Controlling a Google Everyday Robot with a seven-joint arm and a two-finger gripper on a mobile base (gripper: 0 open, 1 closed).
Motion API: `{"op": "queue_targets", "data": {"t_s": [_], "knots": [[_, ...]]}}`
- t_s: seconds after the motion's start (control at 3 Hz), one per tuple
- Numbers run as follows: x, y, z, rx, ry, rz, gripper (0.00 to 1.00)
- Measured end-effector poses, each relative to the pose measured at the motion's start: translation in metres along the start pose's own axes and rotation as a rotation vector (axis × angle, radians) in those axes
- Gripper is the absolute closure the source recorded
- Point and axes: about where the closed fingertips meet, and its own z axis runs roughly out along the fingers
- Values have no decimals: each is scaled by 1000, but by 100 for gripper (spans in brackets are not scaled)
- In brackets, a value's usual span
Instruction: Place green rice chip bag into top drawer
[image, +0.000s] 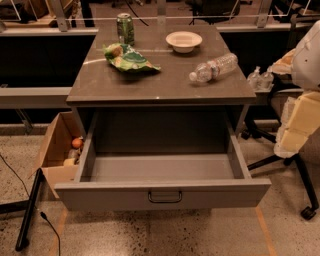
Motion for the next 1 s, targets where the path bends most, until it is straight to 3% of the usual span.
{"op": "queue_targets", "data": {"t_s": [0.33,0.67,1.0], "knots": [[0,0,0,0,0,0,0],[0,-2,1,10,-56,39,0],[-25,-28,20,31,-240,72,0]]}}
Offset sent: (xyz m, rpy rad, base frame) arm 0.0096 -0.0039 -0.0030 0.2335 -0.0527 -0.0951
